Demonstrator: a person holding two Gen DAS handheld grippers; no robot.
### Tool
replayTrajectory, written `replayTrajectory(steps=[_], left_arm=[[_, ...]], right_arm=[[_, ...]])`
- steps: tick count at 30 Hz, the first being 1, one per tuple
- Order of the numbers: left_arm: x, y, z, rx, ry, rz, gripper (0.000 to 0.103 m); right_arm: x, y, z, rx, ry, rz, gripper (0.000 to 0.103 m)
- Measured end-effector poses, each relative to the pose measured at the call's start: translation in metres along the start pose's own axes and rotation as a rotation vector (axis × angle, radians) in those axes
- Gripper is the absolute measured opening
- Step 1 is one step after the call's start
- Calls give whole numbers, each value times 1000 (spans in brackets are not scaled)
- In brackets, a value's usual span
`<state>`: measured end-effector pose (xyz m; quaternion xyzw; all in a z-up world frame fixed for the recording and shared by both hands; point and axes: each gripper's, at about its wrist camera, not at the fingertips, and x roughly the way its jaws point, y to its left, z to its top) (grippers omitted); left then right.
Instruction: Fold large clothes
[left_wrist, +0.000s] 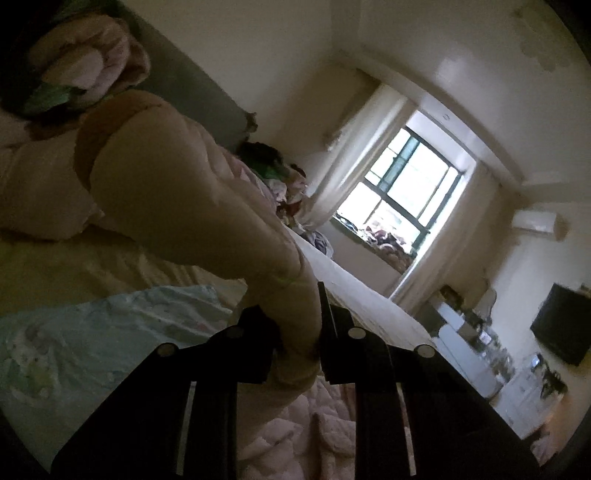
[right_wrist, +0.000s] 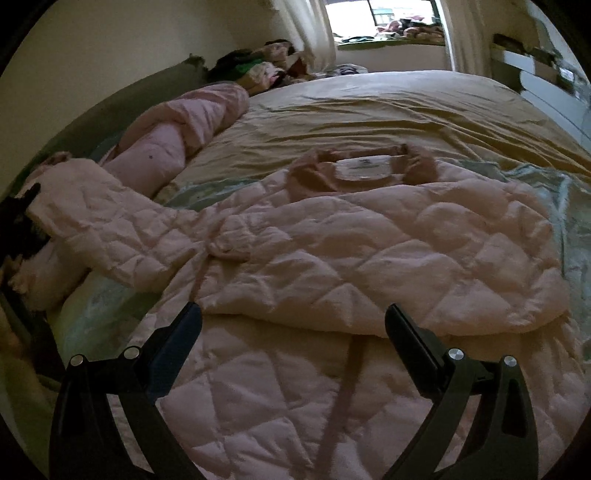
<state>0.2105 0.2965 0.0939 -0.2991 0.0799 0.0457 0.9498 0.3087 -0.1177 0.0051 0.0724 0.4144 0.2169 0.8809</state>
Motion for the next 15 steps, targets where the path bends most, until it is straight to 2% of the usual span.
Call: replayTrajectory(steps=[7, 10, 15], left_arm=[[11, -45, -21, 50, 62, -117, 12], [19, -71, -35, 121, 98, -163, 12], [29, -125, -76, 239, 184, -246, 12]], right_arm=[[-5, -19, -2, 45, -17, -17, 99], [-7, -28, -6, 56, -14, -27, 99], [-11, -48, -14, 94, -11, -48, 99]])
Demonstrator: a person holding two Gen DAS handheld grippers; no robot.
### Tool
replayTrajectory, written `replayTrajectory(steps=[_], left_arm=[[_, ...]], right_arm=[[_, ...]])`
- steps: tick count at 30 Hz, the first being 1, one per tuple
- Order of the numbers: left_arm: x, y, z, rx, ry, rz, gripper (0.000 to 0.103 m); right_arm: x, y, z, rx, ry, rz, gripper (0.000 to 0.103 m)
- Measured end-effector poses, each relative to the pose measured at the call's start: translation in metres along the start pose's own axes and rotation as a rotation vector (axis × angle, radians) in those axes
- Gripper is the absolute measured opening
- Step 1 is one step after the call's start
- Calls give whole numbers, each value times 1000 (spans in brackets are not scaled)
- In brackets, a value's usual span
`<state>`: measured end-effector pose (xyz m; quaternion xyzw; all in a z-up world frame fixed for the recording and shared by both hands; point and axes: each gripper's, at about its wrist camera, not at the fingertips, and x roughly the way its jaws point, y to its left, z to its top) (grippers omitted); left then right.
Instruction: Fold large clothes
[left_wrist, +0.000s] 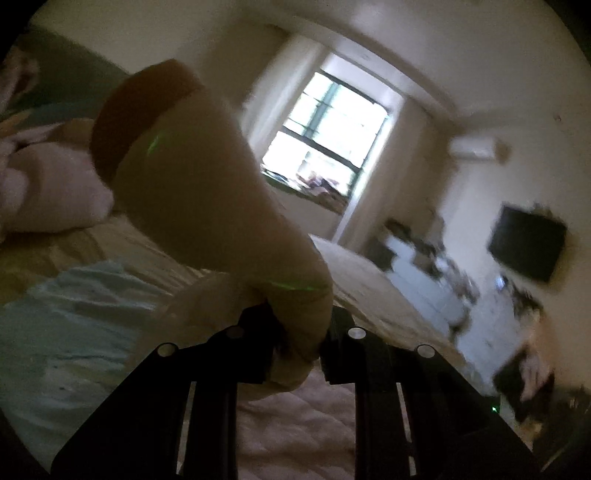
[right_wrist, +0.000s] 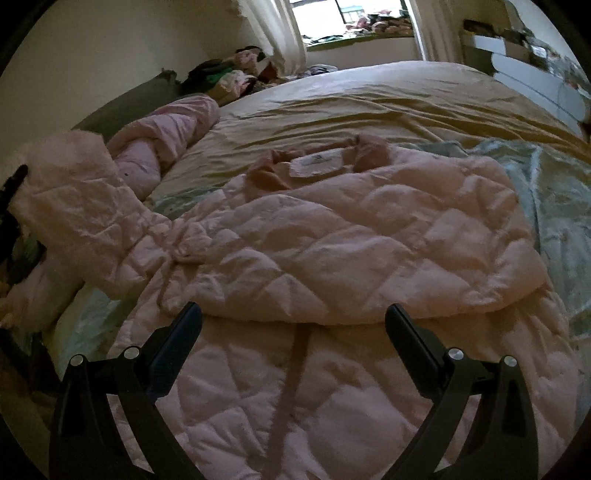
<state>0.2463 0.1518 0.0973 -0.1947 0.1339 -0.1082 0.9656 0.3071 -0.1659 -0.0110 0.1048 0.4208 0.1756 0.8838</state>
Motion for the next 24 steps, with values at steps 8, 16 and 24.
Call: replayTrajectory(steps=[8, 16, 24], left_arm=[[47, -45, -47, -10, 121, -89, 12], [81, -58, -97, 52, 278, -144, 12], [100, -76, -133, 192, 386, -145, 12]], right_arm=[[-23, -43, -3, 78, -31, -36, 99], [-38, -91, -10, 175, -52, -126, 99], [-60, -108, -8, 199, -100, -182, 99]])
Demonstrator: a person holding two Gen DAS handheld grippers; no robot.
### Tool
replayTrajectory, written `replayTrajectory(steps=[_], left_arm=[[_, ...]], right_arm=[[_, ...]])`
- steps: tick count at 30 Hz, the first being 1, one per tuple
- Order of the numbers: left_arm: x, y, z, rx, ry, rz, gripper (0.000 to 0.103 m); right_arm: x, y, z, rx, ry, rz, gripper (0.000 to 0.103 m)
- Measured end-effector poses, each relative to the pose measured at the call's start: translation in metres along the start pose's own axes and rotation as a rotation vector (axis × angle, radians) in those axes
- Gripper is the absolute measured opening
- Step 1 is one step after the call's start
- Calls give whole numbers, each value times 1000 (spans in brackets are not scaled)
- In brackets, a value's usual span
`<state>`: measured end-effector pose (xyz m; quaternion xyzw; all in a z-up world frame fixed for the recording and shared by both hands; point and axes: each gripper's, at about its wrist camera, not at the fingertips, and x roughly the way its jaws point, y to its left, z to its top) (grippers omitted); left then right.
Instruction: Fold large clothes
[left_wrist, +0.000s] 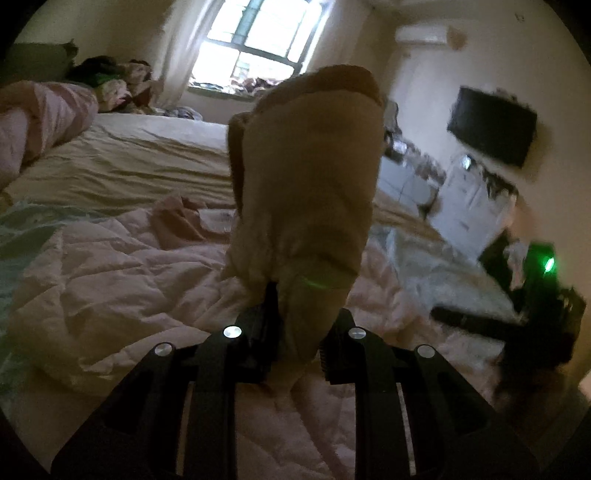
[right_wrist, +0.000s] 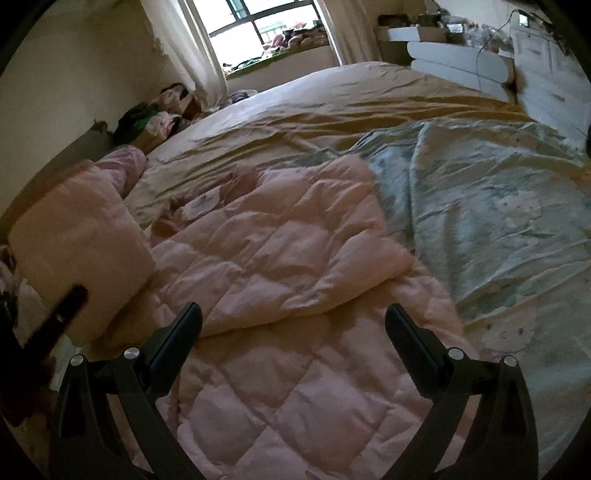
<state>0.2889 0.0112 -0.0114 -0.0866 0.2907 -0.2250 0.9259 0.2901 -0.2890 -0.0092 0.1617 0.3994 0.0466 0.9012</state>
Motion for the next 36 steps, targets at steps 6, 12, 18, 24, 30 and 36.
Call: replayTrajectory(steps=[6, 12, 18, 24, 30, 36], left_arm=[[20, -21, -17, 105, 61, 40, 17], [33, -35, -30, 204, 114, 91, 28], [35, -52, -43, 284, 172, 58, 64], [22, -57, -40, 274, 162, 58, 80], [-8, -47, -16, 199, 93, -5, 92], [-34, -8, 9, 164, 6, 180, 94]], right_arm=[[-5, -12, 1, 6, 1, -35, 99], [-14, -18, 4, 10, 1, -39, 99], [-22, -18, 10, 11, -15, -36, 99], [-26, -11, 13, -16, -21, -17, 99], [-23, -5, 14, -17, -14, -1, 99], [3, 21, 9, -25, 51, 96, 99]])
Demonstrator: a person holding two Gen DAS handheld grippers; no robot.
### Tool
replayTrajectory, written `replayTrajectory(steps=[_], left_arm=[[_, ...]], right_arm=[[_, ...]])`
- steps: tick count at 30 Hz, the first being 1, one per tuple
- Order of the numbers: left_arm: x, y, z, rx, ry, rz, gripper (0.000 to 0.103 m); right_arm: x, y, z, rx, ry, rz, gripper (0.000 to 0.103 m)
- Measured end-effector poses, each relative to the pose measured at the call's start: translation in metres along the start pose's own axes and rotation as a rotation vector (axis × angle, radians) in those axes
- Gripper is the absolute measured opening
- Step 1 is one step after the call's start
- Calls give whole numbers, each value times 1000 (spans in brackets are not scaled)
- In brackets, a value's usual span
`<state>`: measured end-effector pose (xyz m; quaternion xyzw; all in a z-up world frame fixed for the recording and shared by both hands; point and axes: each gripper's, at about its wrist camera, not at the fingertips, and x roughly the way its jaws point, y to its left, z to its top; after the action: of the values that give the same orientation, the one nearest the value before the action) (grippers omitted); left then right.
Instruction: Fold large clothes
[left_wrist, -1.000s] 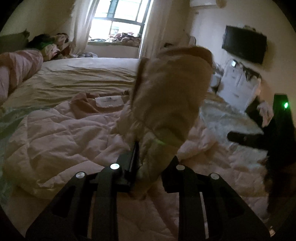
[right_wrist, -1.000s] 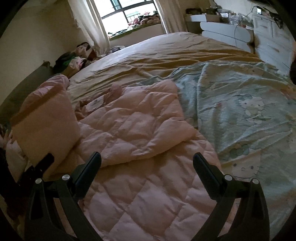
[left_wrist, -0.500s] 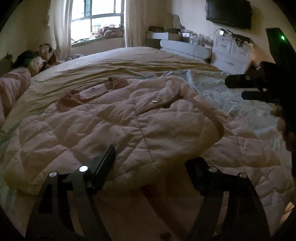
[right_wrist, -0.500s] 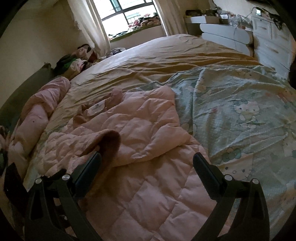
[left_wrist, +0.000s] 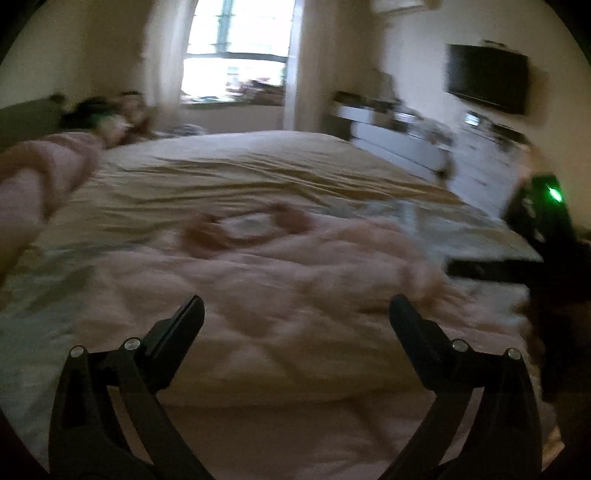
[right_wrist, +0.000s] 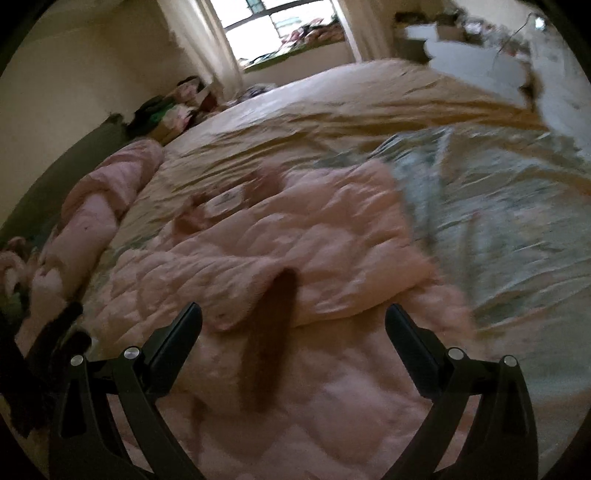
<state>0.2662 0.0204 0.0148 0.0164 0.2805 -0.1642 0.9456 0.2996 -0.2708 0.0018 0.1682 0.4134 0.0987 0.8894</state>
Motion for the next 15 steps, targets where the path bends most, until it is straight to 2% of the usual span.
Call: replayTrajectory(steps=[2, 5, 6, 7, 11, 13, 15], left_arm=[[-4, 30, 3, -59, -15, 98, 94], [-11, 80, 3, -196, -19, 160, 94], [-14, 95, 3, -238, -24, 172, 94], [-19, 111, 1, -286, -31, 188, 94], [-36, 165, -9, -458, -52, 245, 94], [-43, 180, -13, -505, -59, 266, 93], [-47, 192, -19, -548, -65, 275, 93]], right_arm=[[15, 7, -2, 29, 28, 62, 99], [39, 14, 0, 68, 61, 103, 98], [48, 15, 1, 81, 73, 106, 93], [53, 15, 3, 90, 83, 112, 81], [78, 6, 8, 173, 111, 143, 60], [86, 7, 9, 165, 115, 156, 45], [89, 9, 9, 144, 121, 176, 41]])
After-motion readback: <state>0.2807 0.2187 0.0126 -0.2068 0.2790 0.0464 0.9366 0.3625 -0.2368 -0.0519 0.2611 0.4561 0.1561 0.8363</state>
